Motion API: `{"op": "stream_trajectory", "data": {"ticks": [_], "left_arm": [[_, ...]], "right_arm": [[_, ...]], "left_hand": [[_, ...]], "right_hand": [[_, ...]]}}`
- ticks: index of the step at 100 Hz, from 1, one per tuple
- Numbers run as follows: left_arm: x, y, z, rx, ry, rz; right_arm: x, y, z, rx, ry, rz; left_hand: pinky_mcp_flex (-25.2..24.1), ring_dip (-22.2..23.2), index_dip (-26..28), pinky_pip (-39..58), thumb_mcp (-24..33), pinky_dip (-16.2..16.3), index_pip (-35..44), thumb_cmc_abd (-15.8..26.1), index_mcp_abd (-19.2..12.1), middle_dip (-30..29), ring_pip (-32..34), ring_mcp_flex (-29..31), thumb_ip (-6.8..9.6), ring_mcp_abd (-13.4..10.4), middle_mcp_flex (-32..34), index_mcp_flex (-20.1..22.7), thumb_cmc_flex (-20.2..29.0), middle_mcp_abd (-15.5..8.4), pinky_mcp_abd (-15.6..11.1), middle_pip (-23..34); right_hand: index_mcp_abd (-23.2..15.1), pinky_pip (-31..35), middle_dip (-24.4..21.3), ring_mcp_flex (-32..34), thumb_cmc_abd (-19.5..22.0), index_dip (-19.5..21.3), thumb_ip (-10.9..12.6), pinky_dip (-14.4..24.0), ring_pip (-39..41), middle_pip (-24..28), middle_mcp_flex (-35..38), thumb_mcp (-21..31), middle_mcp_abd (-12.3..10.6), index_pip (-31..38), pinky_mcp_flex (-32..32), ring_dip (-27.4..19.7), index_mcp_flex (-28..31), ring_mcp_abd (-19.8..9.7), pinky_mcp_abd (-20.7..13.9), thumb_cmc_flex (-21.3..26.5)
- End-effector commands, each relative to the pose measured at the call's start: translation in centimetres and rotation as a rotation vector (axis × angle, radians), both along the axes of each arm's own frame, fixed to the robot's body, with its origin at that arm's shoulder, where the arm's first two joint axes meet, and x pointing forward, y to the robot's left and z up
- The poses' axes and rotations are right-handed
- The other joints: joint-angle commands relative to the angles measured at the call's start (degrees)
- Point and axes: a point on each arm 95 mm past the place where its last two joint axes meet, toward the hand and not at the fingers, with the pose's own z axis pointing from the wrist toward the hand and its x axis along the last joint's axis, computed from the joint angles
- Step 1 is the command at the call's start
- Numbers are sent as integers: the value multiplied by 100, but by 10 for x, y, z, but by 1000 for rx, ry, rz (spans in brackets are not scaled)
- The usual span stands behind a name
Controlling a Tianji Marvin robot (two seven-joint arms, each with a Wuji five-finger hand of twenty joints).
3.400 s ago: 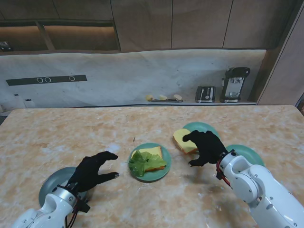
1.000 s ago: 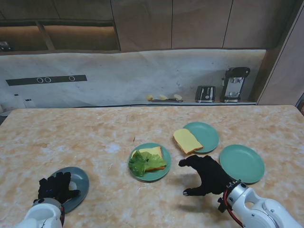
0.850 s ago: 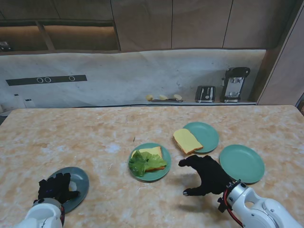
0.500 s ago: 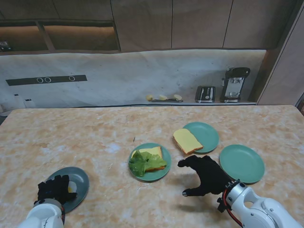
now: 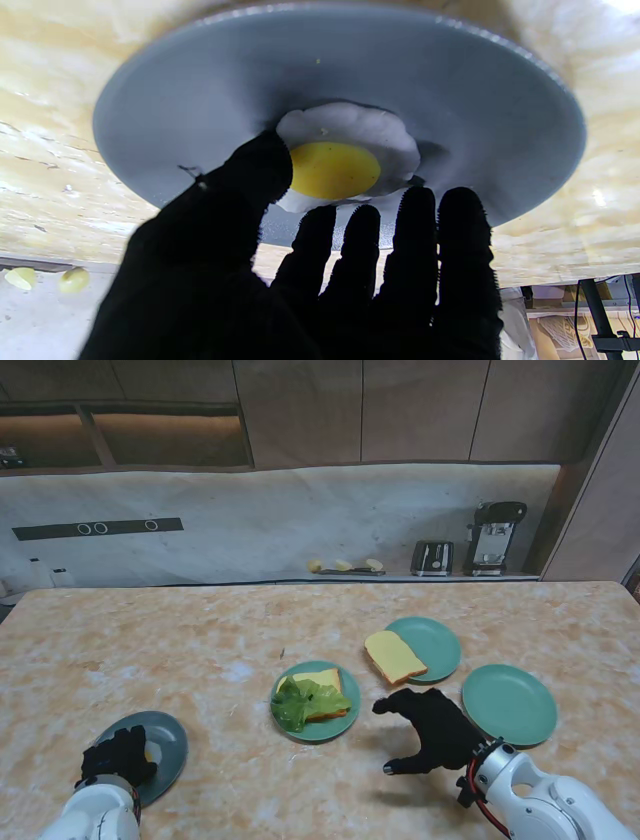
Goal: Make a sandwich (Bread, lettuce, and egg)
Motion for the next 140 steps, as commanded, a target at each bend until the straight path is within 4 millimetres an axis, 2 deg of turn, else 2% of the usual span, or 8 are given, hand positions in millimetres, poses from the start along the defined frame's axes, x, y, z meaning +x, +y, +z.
{"op": "stream_trajectory", "data": {"ticks": [1, 73, 87, 97, 98, 103, 122, 140], "left_arm": [[-4, 1, -11, -6, 41, 12], [-4, 1, -28, -16, 65, 64], [-4, 0, -28, -13, 66, 70], [-3, 0, -28, -13, 62, 75], [-3, 0, -28, -13, 62, 76], [-3, -1, -28, -14, 61, 79], [-4, -1, -26, -21, 44, 75], [-5, -1, -15, -39, -2, 37]], "right_arm": [[-3, 2, -4, -11, 20, 7], [-3, 5, -8, -30, 64, 13], [-3, 5, -7, -31, 52, 8], [-3, 5, -7, -33, 48, 6], [-3, 5, -7, -34, 48, 6], [-3, 4, -7, -35, 47, 5], [-4, 4, -7, -37, 45, 3], [-3, 5, -8, -34, 40, 1]], "left_hand": [[72, 191, 187, 222, 116, 206, 294, -333, -21, 192, 198, 108, 7, 33, 22, -252, 110, -42, -118, 170], [946, 1645, 1520, 1198, 783, 928, 1658, -524, -317, 1552, 1474, 721, 71, -395, 174, -806, 572, -447, -562, 1325], [1182, 2561, 1795, 1236, 969, 960, 1916, -1070, -382, 1847, 1276, 1105, -103, -403, 264, -840, 1123, -546, -653, 1553], [1430, 3111, 2047, 1318, 927, 996, 2188, -1316, -463, 2952, 1001, 1557, -126, -454, 573, -820, 1677, -633, -718, 1486], [1444, 3139, 2079, 1362, 958, 783, 2216, -1342, -469, 3002, 1003, 1581, -125, -467, 600, -820, 1758, -641, -688, 1493], [1491, 3190, 2141, 1426, 991, 569, 2302, -1337, -506, 3121, 1055, 1653, -125, -517, 706, -786, 1872, -680, -646, 1578], [1552, 3176, 2257, 1482, 887, 635, 2461, -1065, -551, 3339, 1118, 1697, -180, -530, 884, -749, 1916, -719, -673, 1549], [1601, 3138, 2306, 1359, 691, 1046, 2480, -909, -572, 3631, 1116, 1752, -138, -506, 1143, -663, 1942, -730, -652, 1208]], "right_hand": [[-125, -79, -4251, -22, 35, -37, 184, 50, -100, -75, 154, -16, -98, -63, -116, 109, -64, -104, 23, -157], [-234, -286, -4262, -107, 32, -74, 202, 114, -174, -110, 142, 72, -119, -136, -225, 103, -75, -143, 64, -340], [-241, -329, -4259, -150, 20, -74, 193, 119, -176, -119, 111, 85, -119, -134, -244, 111, -44, -145, 57, -309], [-231, -346, -4254, -169, 15, -75, 187, 125, -169, -116, 91, 81, -117, -137, -248, 118, -44, -152, 51, -277], [-230, -347, -4254, -173, 16, -75, 186, 126, -169, -115, 89, 79, -117, -136, -248, 118, -44, -149, 50, -276], [-233, -357, -4251, -176, 19, -74, 183, 130, -162, -109, 90, 72, -115, -135, -254, 123, -43, -146, 52, -274], [-234, -378, -4247, -193, 21, -71, 184, 148, -152, -103, 87, 64, -110, -130, -257, 128, -26, -142, 54, -276], [-225, -379, -4246, -181, 24, -68, 183, 168, -140, -97, 94, 60, -102, -127, -237, 131, -21, -141, 52, -286]]}}
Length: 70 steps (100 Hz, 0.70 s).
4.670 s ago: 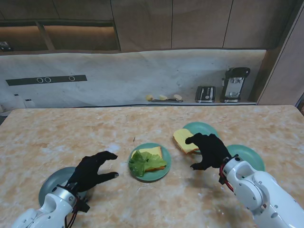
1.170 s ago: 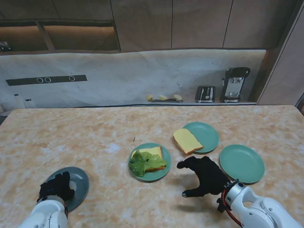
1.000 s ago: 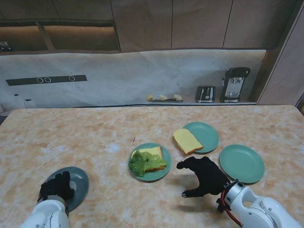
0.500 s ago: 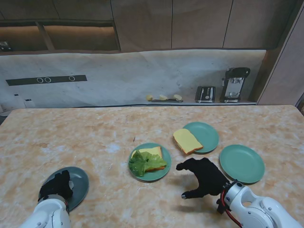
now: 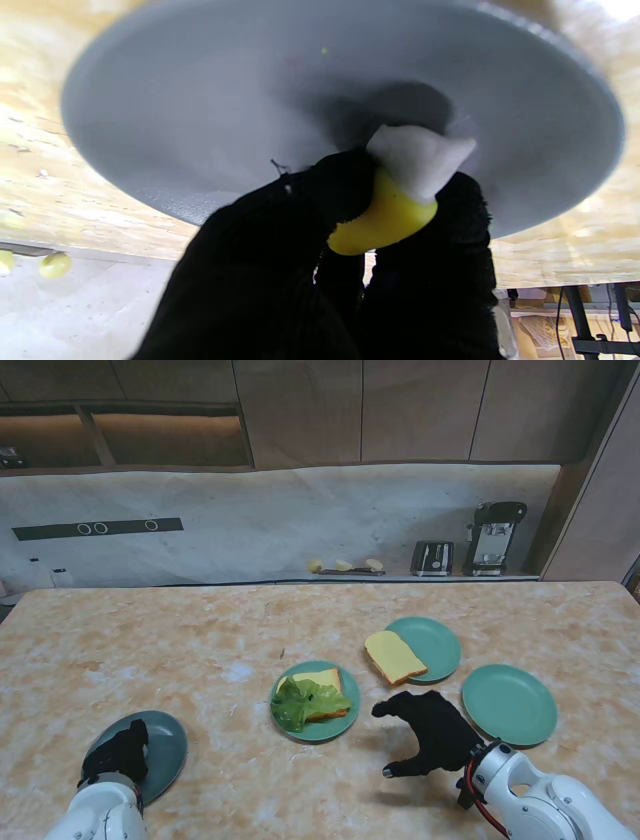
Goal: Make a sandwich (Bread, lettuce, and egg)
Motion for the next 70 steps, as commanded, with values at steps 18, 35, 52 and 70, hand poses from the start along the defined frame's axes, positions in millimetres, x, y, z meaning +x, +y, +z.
{"op": "stream_trajectory", "data": {"ticks": [18, 35, 52, 70], "left_arm": [[-9, -2, 9, -28, -24, -59], [-4, -3, 25, -43, -67, -114], [7, -9, 37, -81, -104, -182], [24, -17, 48, -145, -128, -281]], "right_arm": [[-4, 3, -5, 4, 13, 1], [-5, 3, -6, 9, 12, -6], [-5, 1, -7, 10, 16, -13], [-4, -1, -7, 8, 17, -21]], "left_hand": [[78, -95, 91, 59, -243, 190, 183, -207, -48, 137, 52, 357, -210, -73, 303, 56, 349, 2, -137, -62], [106, -101, 87, 59, -242, 216, 195, -218, -62, 145, 42, 401, -197, -58, 382, 122, 373, 5, -117, -93], [128, -115, 86, 62, -218, 273, 243, -265, -154, 121, -2, 509, -198, -24, 611, 323, 379, -77, -26, -128], [136, -81, 74, 53, -164, 354, 272, -316, -266, 136, -76, 606, -214, -2, 807, 502, 386, -164, 52, -230]], "right_hand": [[-144, -111, -4245, -102, 22, -52, 182, 120, -37, -57, 98, 44, -90, -49, -99, 134, -20, -130, 38, -137], [-132, -111, -4245, -102, 24, -48, 180, 131, -33, -51, 102, 42, -91, -44, -92, 134, -25, -125, 26, -140], [-120, -112, -4245, -102, 26, -42, 179, 141, -30, -45, 101, 40, -101, -34, -85, 132, -26, -136, 18, -145], [-126, -120, -4245, -104, 28, -41, 181, 147, -34, -41, 116, 44, -103, -31, -92, 128, -11, -128, 20, -178]]}}
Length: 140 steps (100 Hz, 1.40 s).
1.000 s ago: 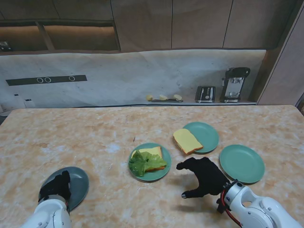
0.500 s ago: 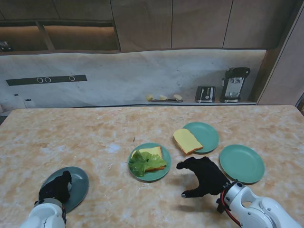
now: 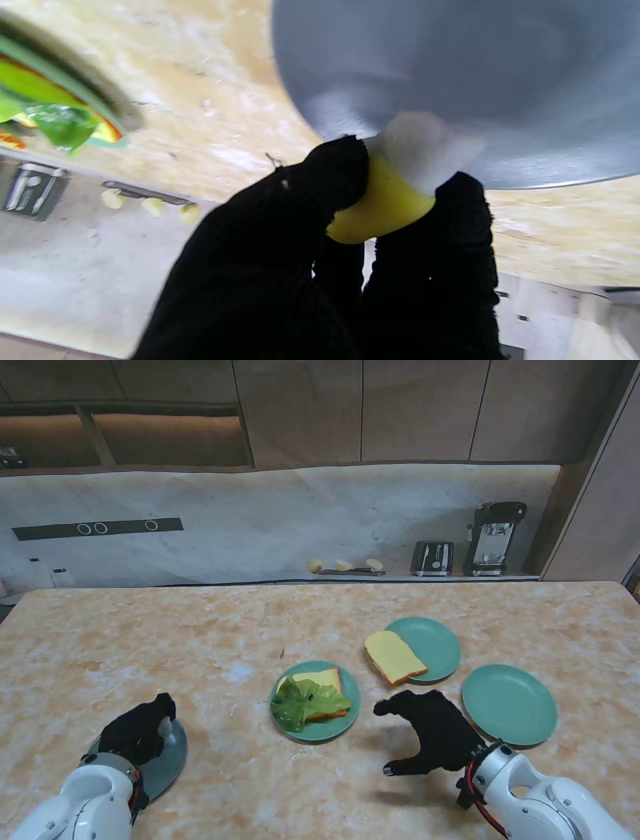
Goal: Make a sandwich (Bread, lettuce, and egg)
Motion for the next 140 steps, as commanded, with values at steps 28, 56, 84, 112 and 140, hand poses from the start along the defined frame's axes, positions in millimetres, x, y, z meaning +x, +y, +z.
{"op": "stream_trajectory", "data": {"ticks": [28, 56, 84, 112, 140], "left_arm": [[43, -28, 28, -116, -6, -206], [81, -69, 43, -195, -6, -376], [115, -102, 44, -300, 40, -492], [130, -130, 41, -362, 83, -562], [129, -154, 32, -409, 124, -611]], "right_arm": [[-2, -2, -7, -11, 25, -16], [-3, -7, -9, -25, 24, -38], [-4, -11, -11, -40, 29, -58], [-4, -16, -12, -59, 35, -87], [-5, -20, -13, -73, 38, -106]], "left_hand": [[-9, 56, 56, 27, 178, 193, 72, -179, -106, 158, 12, 266, -39, 5, 200, 73, 379, -81, -31, -106], [-13, 97, 42, 9, 175, 220, 60, -169, -125, 199, -34, 279, -39, -16, 220, 67, 366, -95, -35, -159], [-31, 115, 32, -30, 128, 236, 48, -150, -160, 214, -98, 270, -41, -49, 212, 51, 360, -119, -50, -205], [-27, 142, 30, -46, 105, 253, 56, -166, -177, 218, -137, 286, -24, -61, 216, 49, 368, -129, -55, -221], [-24, 176, 21, -54, 108, 264, 45, -167, -177, 221, -159, 284, -17, -60, 205, 34, 362, -123, -62, -230]], "right_hand": [[-117, -114, -4250, -102, 18, -40, 180, 103, -36, -45, 122, 69, -97, -34, -87, 127, -6, -134, 16, -179], [-109, -118, -4250, -108, 19, -37, 177, 112, -39, -46, 122, 65, -106, -31, -83, 125, 0, -129, 11, -172], [-107, -121, -4250, -109, 20, -36, 177, 116, -35, -47, 121, 62, -98, -33, -82, 126, 6, -133, 10, -175], [-103, -123, -4250, -116, 16, -34, 180, 120, -36, -46, 124, 68, -106, -31, -79, 126, 13, -129, 6, -168], [-101, -126, -4251, -126, 19, -33, 178, 121, -45, -49, 113, 63, -103, -34, -80, 122, 9, -136, 6, -167]]}}
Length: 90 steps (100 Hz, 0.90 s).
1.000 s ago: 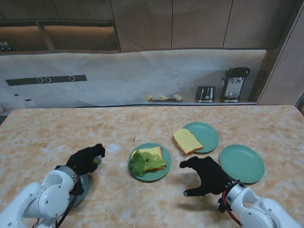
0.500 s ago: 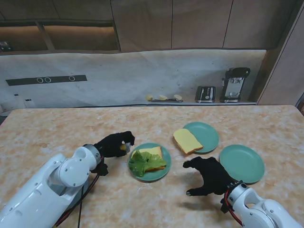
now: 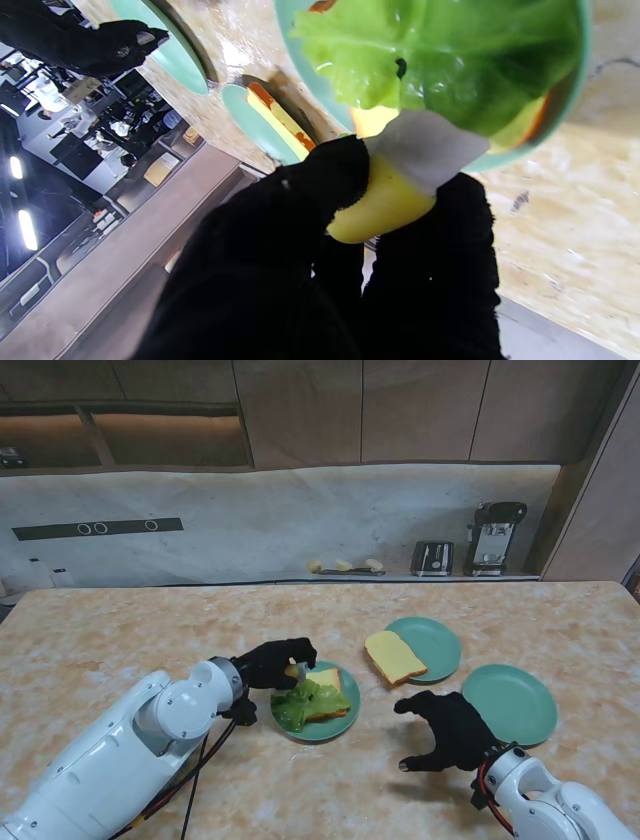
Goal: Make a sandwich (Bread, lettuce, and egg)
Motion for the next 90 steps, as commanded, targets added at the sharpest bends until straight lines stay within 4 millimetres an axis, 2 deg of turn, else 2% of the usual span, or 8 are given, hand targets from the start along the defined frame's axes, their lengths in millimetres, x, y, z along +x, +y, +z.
{"op": "stream_trajectory", "data": {"ticks": [1, 44, 60, 69, 90], "left_arm": [[-2, -8, -3, -9, 19, -25], [4, -19, -20, 41, 75, -97], [0, -19, -16, 56, 68, -91], [-1, -18, -16, 79, 61, -97], [-1, -20, -17, 89, 71, -106]], "right_arm": [[-5, 2, -5, -6, 25, 0], [-6, -1, -7, -12, 28, -10], [-6, -1, -8, -7, 27, -11], [-6, -1, -9, -10, 28, -8], [-5, -1, -8, -11, 27, -11]], "left_hand": [[-25, 143, 21, 5, 108, 140, 41, -155, -107, 141, 6, 279, -16, -70, 142, 33, 362, -80, -101, -6], [-149, 155, -47, -53, 30, 180, -72, -123, -96, 73, -101, 177, -13, -26, 8, -50, 354, -28, -135, -132], [-406, 34, -138, -134, -166, 307, -145, -30, -92, -122, -191, -129, 97, 45, -263, -93, 140, 31, -143, -197], [-535, -68, -218, -184, -165, 378, -245, 15, -76, -346, -191, -301, 81, 39, -483, -152, 59, 42, -174, -44], [-644, -239, -270, -213, -142, 401, -333, 66, -58, -552, -264, -452, 100, 61, -674, -195, -38, 71, -190, -83]], "right_hand": [[-101, -78, -4251, -121, 19, -34, 178, 117, -43, -49, 113, 63, -98, -34, -80, 122, 8, -118, 6, -168], [-112, -90, -4253, -123, 18, -36, 180, 117, -47, -55, 114, 68, -103, -43, -89, 122, 10, -120, 2, -177], [-168, -88, -4249, -152, 19, -38, 178, 121, -43, -49, 61, 67, -107, -52, -88, 126, -82, -127, -11, -171], [-172, -87, -4245, -156, 20, -33, 178, 123, -38, -39, 61, 64, -110, -38, -88, 128, -90, -124, -7, -176], [-146, -92, -4246, -154, 16, -27, 178, 124, -38, -32, 71, 63, -109, -14, -94, 127, -53, -124, -9, -163]]}}
